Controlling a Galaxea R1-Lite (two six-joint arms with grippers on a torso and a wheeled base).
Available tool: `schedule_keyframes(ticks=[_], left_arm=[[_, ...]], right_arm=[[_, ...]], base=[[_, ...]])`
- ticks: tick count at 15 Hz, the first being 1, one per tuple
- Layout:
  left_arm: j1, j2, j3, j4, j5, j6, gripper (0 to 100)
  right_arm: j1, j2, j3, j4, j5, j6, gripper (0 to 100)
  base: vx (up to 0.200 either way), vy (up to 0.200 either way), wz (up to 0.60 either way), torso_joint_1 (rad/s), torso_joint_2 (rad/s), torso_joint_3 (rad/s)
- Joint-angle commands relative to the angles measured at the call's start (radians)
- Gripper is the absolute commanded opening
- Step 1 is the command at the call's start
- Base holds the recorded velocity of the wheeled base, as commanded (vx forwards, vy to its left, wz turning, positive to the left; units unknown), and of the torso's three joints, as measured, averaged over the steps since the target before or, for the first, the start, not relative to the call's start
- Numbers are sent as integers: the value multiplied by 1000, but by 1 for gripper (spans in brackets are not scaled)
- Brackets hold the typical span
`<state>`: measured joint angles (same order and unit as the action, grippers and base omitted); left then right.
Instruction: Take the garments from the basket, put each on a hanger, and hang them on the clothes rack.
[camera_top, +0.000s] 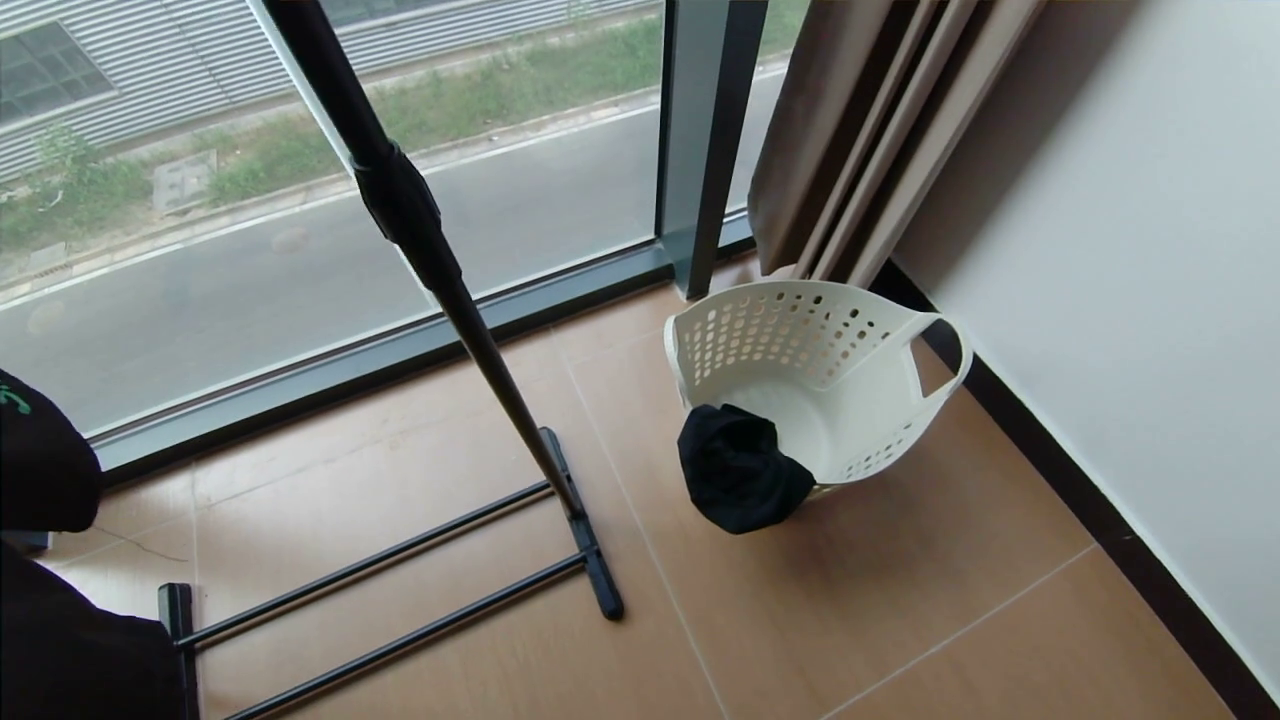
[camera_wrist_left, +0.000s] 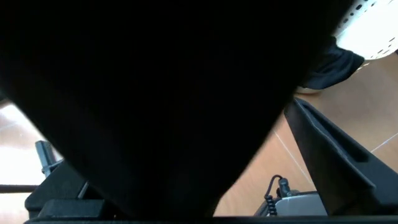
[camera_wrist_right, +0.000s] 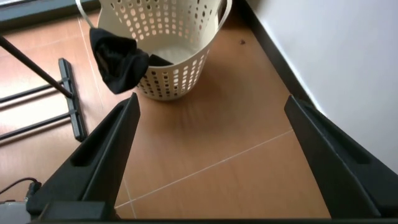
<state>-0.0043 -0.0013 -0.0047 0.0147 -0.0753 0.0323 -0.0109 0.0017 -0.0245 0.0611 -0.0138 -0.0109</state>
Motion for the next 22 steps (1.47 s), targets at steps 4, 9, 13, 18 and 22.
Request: schedule_keyframes(ticks=[4, 9, 13, 18, 22], left_arm=[[0, 1, 0, 1, -4, 11, 100], [0, 1, 0, 1, -3, 12, 100], [0, 1, 0, 1, -4, 14, 100], [0, 1, 0, 1, -4, 11, 100], [0, 1, 0, 1, -3, 9, 100]], right_arm=[[0, 0, 0, 0, 0, 0, 100], [0, 0, 0, -1, 0, 0, 100], [0, 0, 3, -1, -3, -8, 100], [0, 46, -23, 20, 17, -103, 100], [61, 434, -196, 8, 118, -112, 100]], base=[[0, 0, 0, -76, 323, 168], [0, 0, 0, -8, 27, 17], [150, 0, 0, 1, 3, 1], [0, 0, 0, 0, 0, 0], [0, 0, 0, 0, 0, 0]])
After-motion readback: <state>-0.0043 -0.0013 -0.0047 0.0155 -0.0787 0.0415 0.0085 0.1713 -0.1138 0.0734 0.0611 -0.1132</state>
